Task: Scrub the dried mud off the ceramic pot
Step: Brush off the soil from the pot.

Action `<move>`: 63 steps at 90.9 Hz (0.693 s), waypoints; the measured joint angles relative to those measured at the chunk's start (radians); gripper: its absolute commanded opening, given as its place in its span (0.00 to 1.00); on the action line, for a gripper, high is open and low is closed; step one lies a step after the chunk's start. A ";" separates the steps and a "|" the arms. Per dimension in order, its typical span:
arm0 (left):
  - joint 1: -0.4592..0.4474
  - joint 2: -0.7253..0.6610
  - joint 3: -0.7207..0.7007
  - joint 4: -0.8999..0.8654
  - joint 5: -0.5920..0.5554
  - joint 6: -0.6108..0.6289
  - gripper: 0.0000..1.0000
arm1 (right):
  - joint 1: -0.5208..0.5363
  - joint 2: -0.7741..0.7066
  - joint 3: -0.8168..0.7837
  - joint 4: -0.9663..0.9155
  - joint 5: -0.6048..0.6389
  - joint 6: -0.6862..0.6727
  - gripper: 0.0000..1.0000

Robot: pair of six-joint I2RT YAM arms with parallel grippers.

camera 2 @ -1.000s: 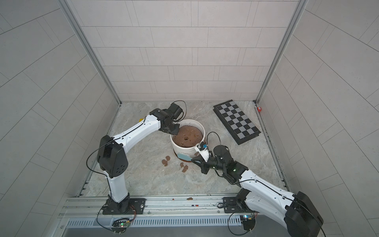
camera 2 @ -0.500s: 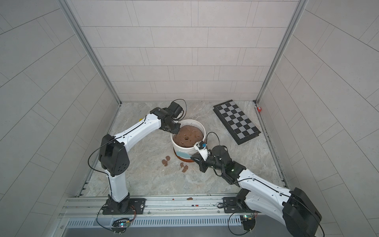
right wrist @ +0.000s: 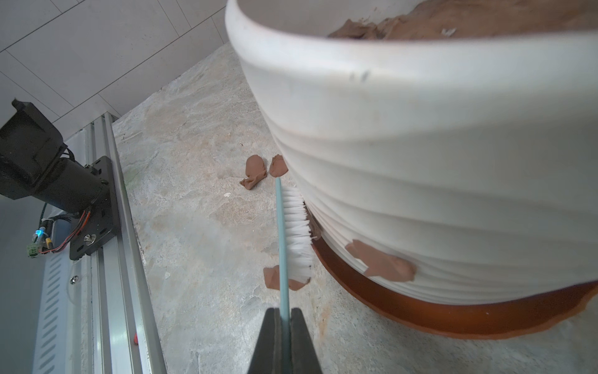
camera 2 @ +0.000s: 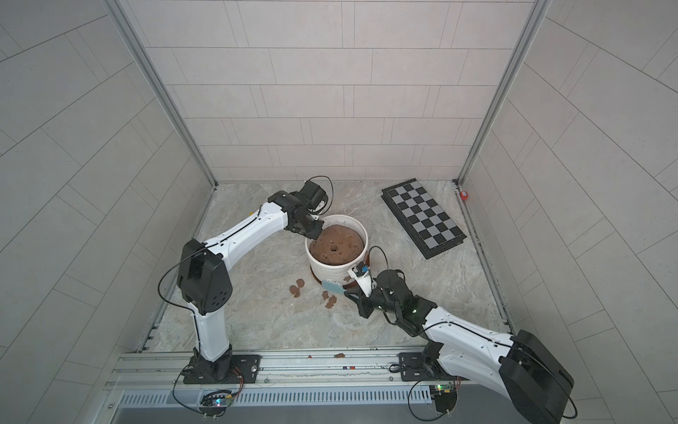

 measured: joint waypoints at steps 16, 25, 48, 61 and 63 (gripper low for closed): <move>0.008 0.016 0.024 -0.017 0.012 0.032 0.00 | 0.002 -0.020 -0.025 0.042 -0.133 0.031 0.00; 0.014 0.022 0.032 -0.022 0.018 0.047 0.00 | 0.002 -0.052 -0.029 0.064 -0.195 0.043 0.00; 0.027 0.031 0.047 -0.027 0.043 0.081 0.00 | 0.001 -0.129 -0.011 0.003 -0.205 0.028 0.00; 0.035 0.032 0.049 -0.027 0.064 0.099 0.00 | -0.009 -0.193 -0.001 -0.059 -0.143 0.010 0.00; 0.036 0.032 0.049 -0.027 0.066 0.101 0.00 | -0.013 -0.201 -0.001 -0.068 -0.137 0.006 0.00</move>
